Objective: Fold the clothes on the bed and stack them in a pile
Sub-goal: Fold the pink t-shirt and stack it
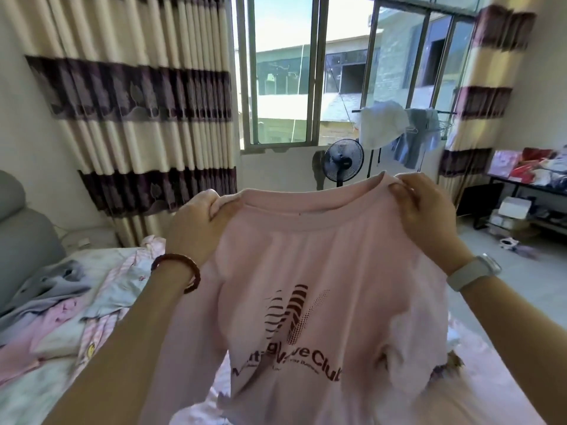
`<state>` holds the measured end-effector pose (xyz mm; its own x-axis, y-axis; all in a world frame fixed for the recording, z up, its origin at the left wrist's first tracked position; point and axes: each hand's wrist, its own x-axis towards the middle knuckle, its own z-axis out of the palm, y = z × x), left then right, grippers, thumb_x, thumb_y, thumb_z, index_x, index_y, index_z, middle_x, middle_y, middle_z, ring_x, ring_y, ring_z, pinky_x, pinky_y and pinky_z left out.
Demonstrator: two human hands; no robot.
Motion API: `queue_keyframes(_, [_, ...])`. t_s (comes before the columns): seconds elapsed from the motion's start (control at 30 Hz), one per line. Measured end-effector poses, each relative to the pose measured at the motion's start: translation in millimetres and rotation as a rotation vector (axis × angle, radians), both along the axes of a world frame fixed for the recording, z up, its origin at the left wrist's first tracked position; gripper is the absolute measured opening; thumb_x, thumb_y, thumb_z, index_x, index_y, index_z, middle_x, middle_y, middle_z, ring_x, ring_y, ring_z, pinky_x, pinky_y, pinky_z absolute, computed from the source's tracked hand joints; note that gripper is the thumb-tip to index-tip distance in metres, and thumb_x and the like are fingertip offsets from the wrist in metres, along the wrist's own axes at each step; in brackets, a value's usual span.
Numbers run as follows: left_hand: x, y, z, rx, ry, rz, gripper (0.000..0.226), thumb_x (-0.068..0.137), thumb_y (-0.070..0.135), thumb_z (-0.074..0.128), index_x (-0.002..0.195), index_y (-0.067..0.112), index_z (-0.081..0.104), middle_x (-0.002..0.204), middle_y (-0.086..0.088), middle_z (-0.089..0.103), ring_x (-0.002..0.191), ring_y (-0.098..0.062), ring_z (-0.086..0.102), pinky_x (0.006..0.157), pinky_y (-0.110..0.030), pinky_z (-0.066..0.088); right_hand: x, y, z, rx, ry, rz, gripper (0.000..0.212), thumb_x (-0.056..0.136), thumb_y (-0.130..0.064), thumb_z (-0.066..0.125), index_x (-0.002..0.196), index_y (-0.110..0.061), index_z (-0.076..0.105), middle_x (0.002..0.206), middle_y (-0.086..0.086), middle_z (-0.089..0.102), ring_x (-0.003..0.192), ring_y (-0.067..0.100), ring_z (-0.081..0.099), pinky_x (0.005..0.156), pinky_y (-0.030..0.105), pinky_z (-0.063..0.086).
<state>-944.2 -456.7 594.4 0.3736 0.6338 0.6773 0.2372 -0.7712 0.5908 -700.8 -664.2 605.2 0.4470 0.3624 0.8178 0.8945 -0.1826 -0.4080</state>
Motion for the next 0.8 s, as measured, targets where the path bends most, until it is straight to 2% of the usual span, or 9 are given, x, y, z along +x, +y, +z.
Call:
queue_keyframes(0.07, [5.6, -9.3, -3.5, 0.073, 0.144, 0.108, 0.033, 0.090, 0.045, 0.048, 0.072, 0.020, 0.040, 0.066, 0.010, 0.043, 0.060, -0.008, 0.040, 0.049, -0.025, 0.024, -4.5, -5.5, -10.2, 0.109, 0.022, -0.062, 0.028, 0.093, -0.027, 0.045, 0.101, -0.008, 0.063, 0.096, 0.006, 0.059, 0.081, 0.011, 0.047, 0.067, 0.024, 0.029])
queue_keyframes(0.17, [9.4, -22.3, -21.9, -0.185, 0.196, -0.100, 0.017, 0.096, 0.028, 0.046, 0.087, 0.012, 0.046, 0.074, 0.002, 0.049, 0.068, -0.016, 0.046, 0.053, -0.025, 0.032, -3.6, -12.3, -38.1, 0.082, 0.174, -0.075, 0.023, 0.097, -0.018, 0.045, 0.107, -0.007, 0.063, 0.102, 0.010, 0.060, 0.092, 0.025, 0.054, 0.072, 0.029, 0.034])
queue_keyframes(0.23, [6.7, -32.9, -36.1, -0.243, 0.113, -0.191, 0.012, 0.094, 0.020, 0.048, 0.083, 0.016, 0.051, 0.072, 0.001, 0.051, 0.067, -0.011, 0.046, 0.053, -0.018, 0.034, -2.6, -19.4, -55.8, 0.082, 0.245, -0.091, 0.023, 0.097, -0.016, 0.045, 0.109, -0.007, 0.063, 0.103, 0.011, 0.060, 0.095, 0.029, 0.054, 0.075, 0.033, 0.037])
queue_keyframes(0.33, [9.2, -49.1, -40.5, -0.161, -0.075, -0.133, 0.016, 0.090, 0.025, 0.055, 0.075, 0.028, 0.054, 0.065, 0.005, 0.052, 0.058, 0.001, 0.046, 0.051, -0.010, 0.036, -1.6, -26.2, -64.8, 0.200, 0.327, -0.129, 0.025, 0.098, -0.017, 0.043, 0.110, -0.008, 0.062, 0.104, 0.011, 0.058, 0.097, 0.027, 0.053, 0.076, 0.029, 0.035])
queue_keyframes(0.43, [23.6, -51.2, -15.0, -0.119, -0.186, -0.010, 0.014, 0.090, 0.028, 0.056, 0.076, 0.026, 0.056, 0.064, 0.007, 0.054, 0.060, -0.001, 0.046, 0.055, -0.016, 0.036, 5.2, -20.0, -47.9, 0.209, 0.359, -0.118, 0.028, 0.100, -0.021, 0.039, 0.111, -0.007, 0.061, 0.106, 0.014, 0.058, 0.095, 0.026, 0.053, 0.073, 0.025, 0.030])
queue_keyframes(0.53, [25.3, -54.1, 12.5, -0.016, -0.234, 0.030, 0.013, 0.089, 0.028, 0.057, 0.080, 0.021, 0.063, 0.063, 0.010, 0.055, 0.059, 0.000, 0.048, 0.058, -0.016, 0.037, 10.1, -18.2, -25.7, 0.266, 0.272, -0.051, 0.029, 0.100, -0.021, 0.039, 0.110, -0.006, 0.062, 0.102, 0.013, 0.062, 0.087, 0.018, 0.051, 0.069, 0.021, 0.029])
queue_keyframes(0.63, [2.6, -68.8, 26.3, 0.055, -0.246, -0.011, 0.006, 0.075, 0.044, 0.063, 0.076, 0.039, 0.062, 0.064, 0.020, 0.059, 0.064, 0.015, 0.052, 0.059, -0.001, 0.036, 8.9, -29.7, -13.9, 0.358, 0.115, 0.054, 0.027, 0.099, -0.016, 0.041, 0.106, -0.002, 0.063, 0.096, 0.006, 0.063, 0.086, 0.013, 0.052, 0.070, 0.014, 0.034])
queue_keyframes(0.7, [-15.8, -79.4, 29.0, 0.082, -0.212, -0.005, 0.009, 0.070, 0.051, 0.066, 0.074, 0.045, 0.060, 0.071, 0.028, 0.062, 0.070, 0.018, 0.053, 0.061, 0.002, 0.035, 5.4, -39.7, -12.7, 0.387, -0.009, 0.108, 0.030, 0.098, -0.017, 0.040, 0.104, 0.000, 0.064, 0.094, -0.001, 0.060, 0.084, 0.007, 0.052, 0.073, 0.005, 0.036])
queue_keyframes(0.8, [-35.5, -91.0, 34.1, 0.129, -0.261, 0.058, 0.012, 0.078, 0.041, 0.069, 0.071, 0.041, 0.059, 0.074, 0.032, 0.061, 0.068, 0.015, 0.052, 0.061, 0.001, 0.036, -3.1, -47.1, -7.2, 0.445, -0.140, 0.138, 0.031, 0.095, -0.015, 0.039, 0.103, 0.002, 0.064, 0.091, -0.003, 0.058, 0.079, -0.002, 0.048, 0.074, -0.001, 0.035])
